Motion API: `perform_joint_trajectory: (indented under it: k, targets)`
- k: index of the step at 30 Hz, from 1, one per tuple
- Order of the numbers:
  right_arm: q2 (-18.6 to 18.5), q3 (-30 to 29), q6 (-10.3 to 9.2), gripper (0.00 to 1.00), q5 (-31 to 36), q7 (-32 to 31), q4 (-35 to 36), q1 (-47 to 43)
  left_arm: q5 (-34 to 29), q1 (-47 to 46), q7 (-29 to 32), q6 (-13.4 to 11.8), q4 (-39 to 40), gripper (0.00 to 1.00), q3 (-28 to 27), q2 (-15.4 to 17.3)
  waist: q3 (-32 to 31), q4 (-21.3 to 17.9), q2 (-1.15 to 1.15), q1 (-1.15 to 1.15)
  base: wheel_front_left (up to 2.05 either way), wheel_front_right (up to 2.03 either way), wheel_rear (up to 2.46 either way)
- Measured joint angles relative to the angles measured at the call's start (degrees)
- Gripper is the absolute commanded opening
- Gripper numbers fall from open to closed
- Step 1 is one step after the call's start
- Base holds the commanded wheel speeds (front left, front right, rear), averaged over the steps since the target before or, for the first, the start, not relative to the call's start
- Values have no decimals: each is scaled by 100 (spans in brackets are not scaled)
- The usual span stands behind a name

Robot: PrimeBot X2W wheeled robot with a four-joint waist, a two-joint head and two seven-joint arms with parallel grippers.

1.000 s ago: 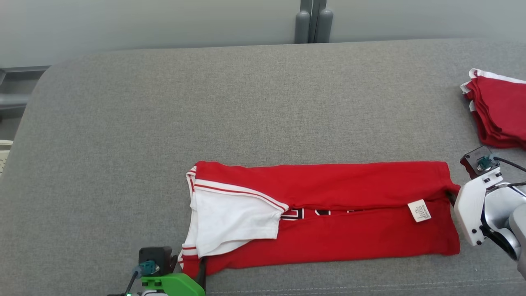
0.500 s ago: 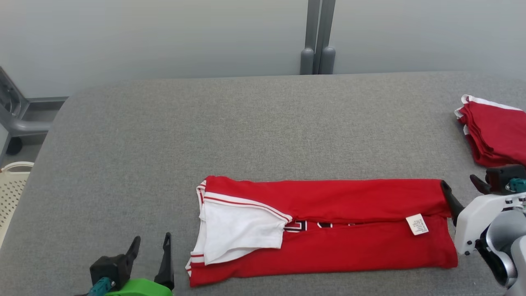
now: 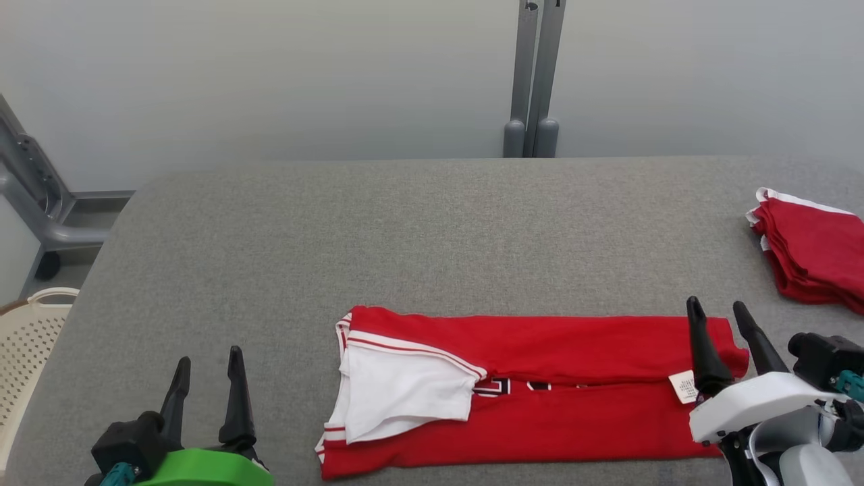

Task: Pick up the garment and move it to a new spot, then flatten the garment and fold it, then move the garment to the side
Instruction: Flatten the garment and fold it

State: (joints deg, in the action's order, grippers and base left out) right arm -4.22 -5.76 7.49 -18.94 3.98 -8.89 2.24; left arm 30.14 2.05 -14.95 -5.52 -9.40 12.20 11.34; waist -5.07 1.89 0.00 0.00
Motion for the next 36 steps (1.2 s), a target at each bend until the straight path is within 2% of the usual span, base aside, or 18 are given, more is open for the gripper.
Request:
perform_joint_trajectory:
  k: [6,9,17,23,36]
  targets:
    - [119,334,-1,100,-196,328,-315,-19,-510,147,-1,281,-70,100,-431,-213,-60,-21,0,0,0,0,0]
    - [126,519,-1,100,-201,420,-494,-13,-913,212,-8,408,-219,100,-402,-168,-69,-6,0,0,0,0,0]
    - [134,781,-1,100,231,497,-823,19,-1163,238,-8,637,-495,100,-467,-261,-34,71,0,0,0,0,0]
    - [137,844,0,100,198,545,-998,-64,-1210,352,-8,753,-541,100,-583,-410,-38,87,0,0,0,0,0]
    - [136,792,-1,100,197,597,-1055,-59,-1349,354,-8,795,-669,100,-702,-532,14,39,0,0,0,0,0]
